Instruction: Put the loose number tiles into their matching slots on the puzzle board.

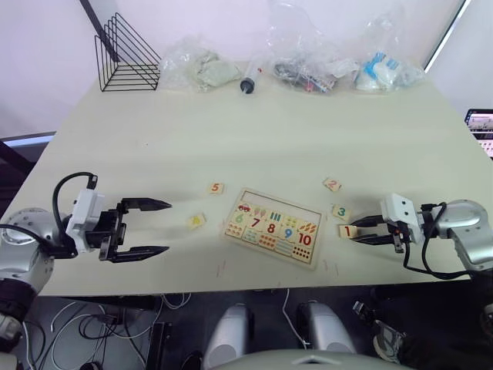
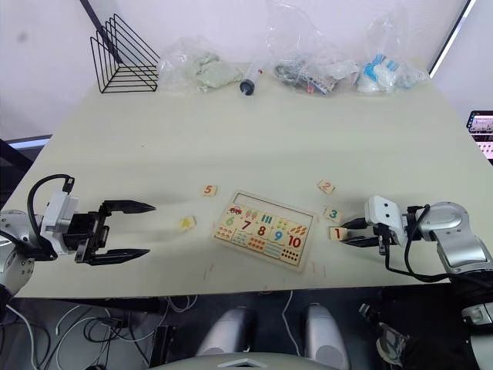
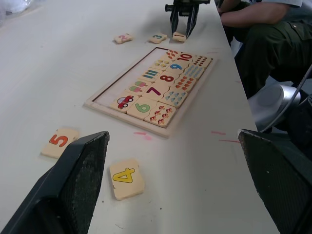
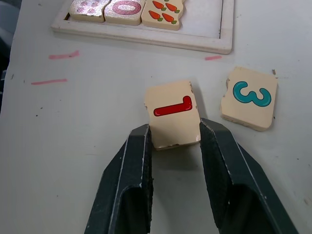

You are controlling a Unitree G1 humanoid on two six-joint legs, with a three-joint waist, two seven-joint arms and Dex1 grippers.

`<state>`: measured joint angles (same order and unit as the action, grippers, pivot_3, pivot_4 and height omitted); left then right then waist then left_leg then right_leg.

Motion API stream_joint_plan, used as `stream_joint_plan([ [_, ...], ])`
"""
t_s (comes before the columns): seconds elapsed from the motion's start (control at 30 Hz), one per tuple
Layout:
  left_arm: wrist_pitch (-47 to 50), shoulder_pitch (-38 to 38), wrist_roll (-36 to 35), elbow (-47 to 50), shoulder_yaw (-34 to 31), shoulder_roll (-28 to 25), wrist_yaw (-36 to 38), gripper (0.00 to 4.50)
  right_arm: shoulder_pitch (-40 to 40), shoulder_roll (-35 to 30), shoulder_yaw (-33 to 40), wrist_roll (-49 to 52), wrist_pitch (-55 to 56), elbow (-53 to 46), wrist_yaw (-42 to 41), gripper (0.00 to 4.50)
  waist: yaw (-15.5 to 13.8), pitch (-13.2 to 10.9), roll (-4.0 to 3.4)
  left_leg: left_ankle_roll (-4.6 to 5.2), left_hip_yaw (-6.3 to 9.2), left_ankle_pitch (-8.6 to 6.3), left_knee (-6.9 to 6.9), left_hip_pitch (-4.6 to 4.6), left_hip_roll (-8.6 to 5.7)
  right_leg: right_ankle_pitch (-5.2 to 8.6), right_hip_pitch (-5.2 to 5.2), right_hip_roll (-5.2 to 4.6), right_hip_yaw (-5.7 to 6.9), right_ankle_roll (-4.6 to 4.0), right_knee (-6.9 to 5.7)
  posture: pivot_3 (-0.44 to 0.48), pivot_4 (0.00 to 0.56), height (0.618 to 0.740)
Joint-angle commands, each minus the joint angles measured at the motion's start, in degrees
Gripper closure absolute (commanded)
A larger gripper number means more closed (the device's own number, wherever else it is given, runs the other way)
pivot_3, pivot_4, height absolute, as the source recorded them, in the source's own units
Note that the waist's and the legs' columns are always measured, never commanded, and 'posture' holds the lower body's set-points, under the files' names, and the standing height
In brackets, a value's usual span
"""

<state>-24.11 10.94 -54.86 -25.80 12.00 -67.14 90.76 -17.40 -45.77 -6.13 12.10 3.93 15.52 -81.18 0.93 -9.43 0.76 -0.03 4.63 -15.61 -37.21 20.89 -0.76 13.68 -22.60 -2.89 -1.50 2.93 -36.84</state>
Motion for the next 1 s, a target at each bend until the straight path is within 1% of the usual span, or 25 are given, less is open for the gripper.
stream_joint_plan([
  [0.03,-1.4,-0.8,-1.3,-0.3,0.0,-0.7,1.7,0.00,1.8,-0.6,1.0,1.4,-2.7,-4.0,0.7,3.67,0.0,0.0,0.00,0.00,0.00,0.00,0.00,0.00,0.00,0.00,0.00,0.00,0.00,0.00,0.00,0.000,0.150,0.740],
  [0.17,-1.1,-1.2,-1.0,-1.2,-1.2,0.0,1.7,0.00,3.5,-1.4,2.4,4.1,-11.6,-13.4,4.0,3.67,0.0,0.0,-0.04,0.00,0.01,0.00,0.01,0.03,0.01,0.00,-0.04,0.00,0.00,-0.01,0.00,0.000,0.150,0.740],
  [0.23,-0.1,-1.9,-1.6,-1.1,-2.9,0.6,1.7,0.00,4.6,-2.1,2.9,5.8,-18.8,-20.9,6.7,3.67,0.0,0.0,-0.05,0.00,0.00,0.00,0.01,0.06,0.00,0.00,-0.07,0.00,-0.01,-0.01,0.00,0.000,0.150,0.740],
  [0.3,0.5,-2.4,-2.0,-1.0,-4.2,1.1,1.7,0.00,4.6,-2.3,2.8,6.6,-24.8,-26.1,9.5,3.67,0.0,0.0,-0.06,0.00,-0.02,0.00,0.00,0.08,0.00,0.00,-0.10,0.00,-0.02,0.00,0.00,0.000,0.150,0.740],
  [0.43,3.3,-4.2,-1.7,0.2,-8.4,2.1,1.7,0.00,0.8,-1.1,-0.1,8.0,-41.6,-37.8,18.1,3.67,-0.1,0.0,-0.04,0.00,0.07,0.00,-0.02,0.16,0.04,0.00,-0.14,-0.01,0.03,0.00,0.00,0.000,0.150,0.740],
  [0.5,4.8,-5.0,-1.4,1.1,-10.2,2.5,1.7,0.00,-1.2,-0.1,-1.3,8.8,-46.8,-40.8,20.5,3.67,0.1,0.0,-0.04,0.00,0.10,0.00,-0.02,0.16,0.06,0.00,-0.15,-0.02,0.02,0.00,0.00,0.000,0.150,0.740],
  [0.6,7.2,-6.4,-0.4,2.9,-13.9,3.7,1.7,0.00,-6.8,2.3,-4.8,8.8,-55.3,-43.1,24.8,3.67,0.0,0.0,-0.03,0.00,0.19,0.00,-0.01,0.19,0.09,0.00,-0.17,-0.02,0.05,0.00,0.01,0.000,0.150,0.740],
  [0.73,10.2,-7.9,2.0,5.0,-19.3,6.0,1.5,0.00,-14.7,6.7,-9.9,7.8,-63.8,-42.5,30.3,3.67,0.1,0.0,0.00,0.00,0.22,0.00,-0.02,0.31,0.09,0.00,-0.30,-0.03,0.06,0.00,0.01,0.000,0.150,0.740],
  [0.83,11.5,-9.8,3.7,7.0,-22.3,7.2,0.5,0.00,-19.3,10.6,-12.4,7.6,-69.5,-41.2,34.2,3.67,0.1,0.0,0.05,-0.01,0.26,0.00,-0.03,0.49,0.06,-0.01,-0.46,-0.03,0.10,-0.02,0.01,0.000,0.150,0.740],
  [0.87,12.2,-10.5,4.3,7.8,-23.5,7.7,-0.1,0.00,-20.8,12.0,-13.3,7.4,-71.3,-40.5,35.5,3.67,0.1,0.0,0.05,-0.01,0.36,0.01,-0.08,0.83,0.03,-0.03,-0.79,-0.03,0.12,-0.03,-0.04,0.000,0.150,0.740],
  [1.0,13.9,-13.0,5.9,11.7,-26.3,9.2,-2.1,0.00,-26.4,18.9,-16.3,6.3,-77.0,-36.6,40.6,3.67,0.3,0.1,0.10,-0.02,0.43,0.01,-0.12,1.04,-0.01,-0.04,-0.90,-0.14,0.21,-0.03,-0.04,0.000,0.150,0.740],
])
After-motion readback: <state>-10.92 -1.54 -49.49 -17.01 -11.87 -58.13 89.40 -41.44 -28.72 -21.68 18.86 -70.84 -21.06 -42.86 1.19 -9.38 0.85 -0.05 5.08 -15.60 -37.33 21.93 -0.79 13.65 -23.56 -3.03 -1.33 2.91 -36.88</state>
